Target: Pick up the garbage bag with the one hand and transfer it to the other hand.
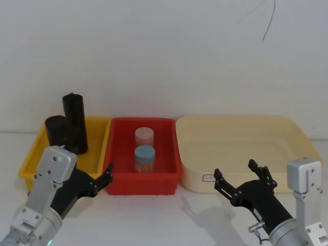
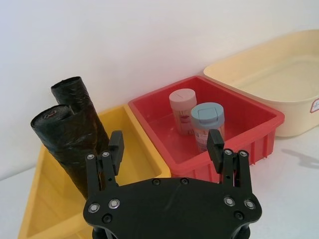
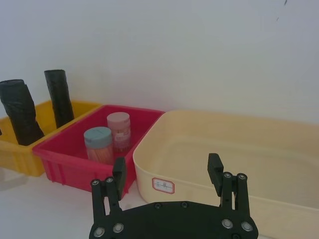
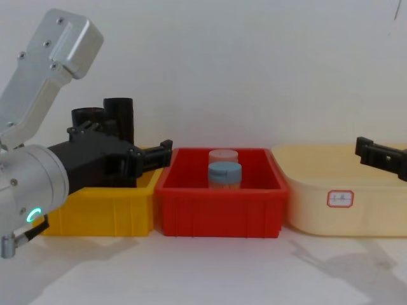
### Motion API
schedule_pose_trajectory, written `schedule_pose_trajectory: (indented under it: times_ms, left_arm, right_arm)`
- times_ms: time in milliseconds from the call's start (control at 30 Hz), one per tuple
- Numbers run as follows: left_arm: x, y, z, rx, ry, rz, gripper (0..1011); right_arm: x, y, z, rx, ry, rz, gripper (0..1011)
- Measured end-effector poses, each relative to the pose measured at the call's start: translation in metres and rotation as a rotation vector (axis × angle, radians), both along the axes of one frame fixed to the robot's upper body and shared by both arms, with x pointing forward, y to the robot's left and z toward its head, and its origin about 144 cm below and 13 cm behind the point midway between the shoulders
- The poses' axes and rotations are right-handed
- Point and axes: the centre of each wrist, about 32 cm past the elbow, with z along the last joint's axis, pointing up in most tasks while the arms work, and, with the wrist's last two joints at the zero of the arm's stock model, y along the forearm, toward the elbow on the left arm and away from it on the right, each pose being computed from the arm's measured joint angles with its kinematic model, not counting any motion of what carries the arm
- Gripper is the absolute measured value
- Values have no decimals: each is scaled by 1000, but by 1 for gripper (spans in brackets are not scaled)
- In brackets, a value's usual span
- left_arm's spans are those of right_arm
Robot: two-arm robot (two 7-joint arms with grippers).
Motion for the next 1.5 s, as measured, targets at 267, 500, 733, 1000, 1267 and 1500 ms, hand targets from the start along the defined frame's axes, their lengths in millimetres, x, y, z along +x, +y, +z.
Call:
schedule_pose_trajectory:
  times_ms: [267, 500, 733, 1000, 1267, 1500]
  left_arm:
    - [0, 0, 0, 0, 0, 0, 1001]
    - [0, 0, 0, 0, 0, 0, 1001]
    - [0, 0, 0, 0, 0, 0, 1001]
    - [-1, 6, -3, 2, -5, 7, 1001]
    - [-4, 20, -8, -2, 12, 49, 1001]
    - [-2, 32, -14, -18, 34, 86, 1001]
  right_arm:
    - [0, 0, 0, 0, 0, 0, 1000]
    - [0, 0, 0, 0, 0, 0, 1000]
    - [0, 0, 0, 0, 0, 0, 1000]
    - [0, 0, 0, 0, 0, 0, 1000]
    - [0, 0, 0, 0, 0, 0, 1000]
    - [0, 0, 0, 0, 0, 0, 1000]
